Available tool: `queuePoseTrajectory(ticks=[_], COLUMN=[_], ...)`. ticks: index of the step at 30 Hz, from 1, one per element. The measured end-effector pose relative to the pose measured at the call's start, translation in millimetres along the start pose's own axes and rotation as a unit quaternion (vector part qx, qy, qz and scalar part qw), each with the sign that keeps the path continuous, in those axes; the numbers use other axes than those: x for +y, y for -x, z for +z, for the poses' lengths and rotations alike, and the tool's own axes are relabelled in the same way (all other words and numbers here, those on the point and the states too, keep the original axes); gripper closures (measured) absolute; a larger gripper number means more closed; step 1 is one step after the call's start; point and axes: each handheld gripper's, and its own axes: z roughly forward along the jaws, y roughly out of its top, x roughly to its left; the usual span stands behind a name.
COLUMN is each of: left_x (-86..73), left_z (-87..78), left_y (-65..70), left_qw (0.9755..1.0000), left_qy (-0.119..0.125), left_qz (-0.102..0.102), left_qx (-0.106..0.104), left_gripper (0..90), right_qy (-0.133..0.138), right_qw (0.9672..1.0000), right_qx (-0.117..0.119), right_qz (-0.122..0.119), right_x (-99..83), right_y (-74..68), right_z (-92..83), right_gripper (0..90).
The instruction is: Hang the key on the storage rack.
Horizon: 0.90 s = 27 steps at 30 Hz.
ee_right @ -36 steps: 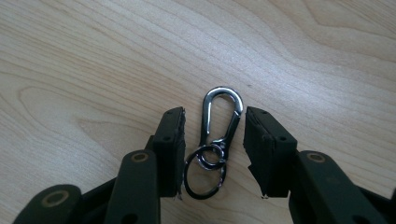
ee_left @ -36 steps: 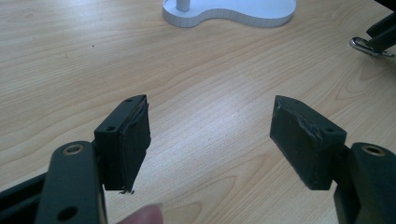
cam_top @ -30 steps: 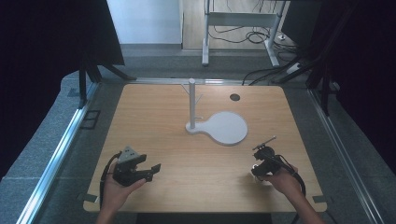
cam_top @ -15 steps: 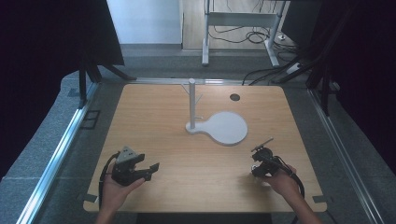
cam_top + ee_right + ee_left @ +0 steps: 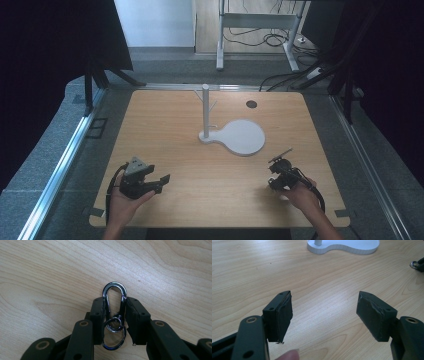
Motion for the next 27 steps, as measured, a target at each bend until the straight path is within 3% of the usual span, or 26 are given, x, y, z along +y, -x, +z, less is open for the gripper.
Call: queuePoseTrajectory(ticks=[13, 27], left_x=[-0.1, -0.8], left_z=[-0.2, 1.1], left_y=[0.4, -0.6], left_qw=[1.0000, 1.0000], left_qy=[0.000, -0.002], left_qz=[0.001, 0.001], left_qx=[0.001, 0.002], left_gripper=[29.4, 29.4], right_qy=[0.004, 0.011], right_qw=[0.9997, 0.9997], right_qx=[0.018, 0.022], right_qz=[0.013, 0.009], right_x=[-1.9, -3.0], right_y=[4.9, 5.8], right_z=[0.2, 0.2], right_gripper=[70.6, 74.3])
